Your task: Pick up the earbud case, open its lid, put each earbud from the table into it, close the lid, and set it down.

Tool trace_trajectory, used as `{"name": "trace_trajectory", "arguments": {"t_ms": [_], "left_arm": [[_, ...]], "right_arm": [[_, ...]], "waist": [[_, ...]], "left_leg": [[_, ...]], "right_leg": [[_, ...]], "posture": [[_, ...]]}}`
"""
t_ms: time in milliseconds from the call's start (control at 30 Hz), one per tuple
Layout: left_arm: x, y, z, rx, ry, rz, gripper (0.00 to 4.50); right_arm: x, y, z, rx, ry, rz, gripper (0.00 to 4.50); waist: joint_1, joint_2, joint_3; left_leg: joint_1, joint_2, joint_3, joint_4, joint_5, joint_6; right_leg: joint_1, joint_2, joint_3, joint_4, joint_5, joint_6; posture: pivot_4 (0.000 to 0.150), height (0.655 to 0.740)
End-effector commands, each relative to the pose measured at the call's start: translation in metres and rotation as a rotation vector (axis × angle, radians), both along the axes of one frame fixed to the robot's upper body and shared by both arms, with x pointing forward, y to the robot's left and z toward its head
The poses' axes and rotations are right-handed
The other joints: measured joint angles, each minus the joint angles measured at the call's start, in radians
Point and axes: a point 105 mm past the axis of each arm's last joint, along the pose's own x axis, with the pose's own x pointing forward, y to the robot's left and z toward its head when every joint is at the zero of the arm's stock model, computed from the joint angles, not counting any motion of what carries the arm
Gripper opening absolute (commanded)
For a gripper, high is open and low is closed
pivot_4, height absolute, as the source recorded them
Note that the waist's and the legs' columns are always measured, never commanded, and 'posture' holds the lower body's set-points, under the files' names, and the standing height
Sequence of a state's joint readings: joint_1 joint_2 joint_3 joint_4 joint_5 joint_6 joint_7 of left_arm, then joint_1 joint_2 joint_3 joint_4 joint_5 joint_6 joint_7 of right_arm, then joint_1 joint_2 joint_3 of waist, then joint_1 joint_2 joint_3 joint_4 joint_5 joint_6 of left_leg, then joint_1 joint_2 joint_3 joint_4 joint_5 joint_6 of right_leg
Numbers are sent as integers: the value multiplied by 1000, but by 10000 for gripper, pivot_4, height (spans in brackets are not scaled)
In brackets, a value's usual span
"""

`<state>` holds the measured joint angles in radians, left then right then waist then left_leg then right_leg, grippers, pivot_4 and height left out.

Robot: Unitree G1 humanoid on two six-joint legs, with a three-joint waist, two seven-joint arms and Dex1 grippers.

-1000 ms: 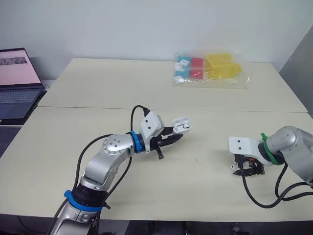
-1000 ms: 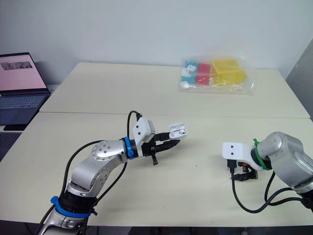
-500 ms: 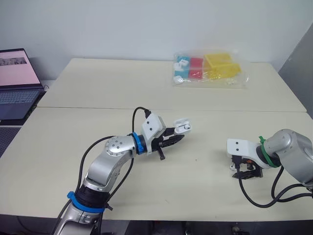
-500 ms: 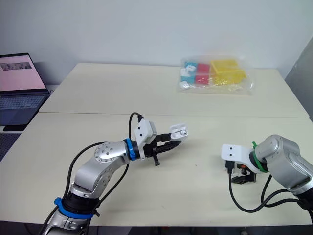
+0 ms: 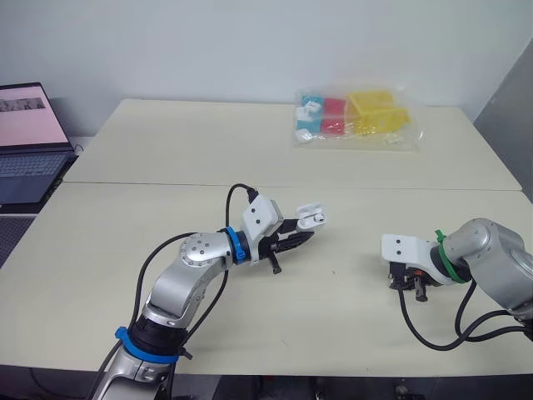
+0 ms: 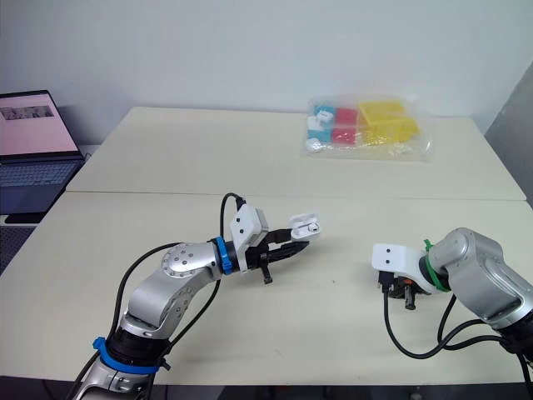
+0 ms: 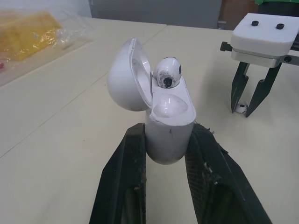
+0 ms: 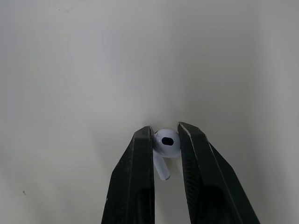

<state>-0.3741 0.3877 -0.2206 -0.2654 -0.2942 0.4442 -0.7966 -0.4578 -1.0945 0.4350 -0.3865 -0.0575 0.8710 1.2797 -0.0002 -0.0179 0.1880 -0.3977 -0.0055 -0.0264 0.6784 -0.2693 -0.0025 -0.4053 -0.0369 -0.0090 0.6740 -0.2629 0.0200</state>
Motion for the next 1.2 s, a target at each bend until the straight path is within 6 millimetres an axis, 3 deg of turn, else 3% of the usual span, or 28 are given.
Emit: {"name": "trace_trajectory", "arguments": {"t_ms": [33, 267, 433, 633, 733, 1033, 1200], "left_arm": [[-1, -2, 11, -17, -51, -14, 7697], [3, 0, 18, -69, -42, 5, 7697], [4, -6, 22, -78, -41, -17, 7697], [10, -5, 25, -94, -45, -13, 7697], [10, -6, 25, -93, -42, -28, 7697], [16, -4, 30, -90, -61, -28, 7697], [17, -1, 32, -89, -60, -25, 7697]], "right_arm": [[2, -2, 11, 10, -17, 0, 3940], [5, 14, 47, 175, -68, -8, 3939], [1, 30, 102, 487, -194, 40, 3939], [5, 51, 138, 789, -362, 79, 3939], [3, 76, 164, 1011, -445, 74, 3939], [13, 112, 167, 1311, -545, -118, 3939], [16, 130, 153, 1354, -567, -166, 3939]], "waist": [[0, 0, 0], [0, 0, 0], [2, 0, 0], [0, 0, 0], [-3, 0, 0], [-1, 0, 0], [-2, 0, 0]], "left_leg": [[0, 0, 0, 0, 0, 0], [0, 0, 0, 0, 0, 0], [0, 0, -1, 0, 0, 0], [0, 0, 0, 0, 0, 0], [1, 0, 0, 0, 0, 0], [0, -1, -1, 0, 0, 0], [0, -1, -1, 0, 0, 0]], "right_leg": [[0, 0, 0, 0, 0, 0], [0, 0, 0, 0, 0, 0], [0, 0, 0, 0, 0, 0], [0, 0, 0, 1, 0, 0], [0, 1, 1, 2, 0, 0], [-1, 0, 1, 4, 0, 0], [-1, 0, 1, 4, 0, 0]], "posture": [[1500, 7400], [1500, 7400], [1500, 7400], [1500, 7400], [1500, 7400], [1500, 7400], [1500, 7400]]}}
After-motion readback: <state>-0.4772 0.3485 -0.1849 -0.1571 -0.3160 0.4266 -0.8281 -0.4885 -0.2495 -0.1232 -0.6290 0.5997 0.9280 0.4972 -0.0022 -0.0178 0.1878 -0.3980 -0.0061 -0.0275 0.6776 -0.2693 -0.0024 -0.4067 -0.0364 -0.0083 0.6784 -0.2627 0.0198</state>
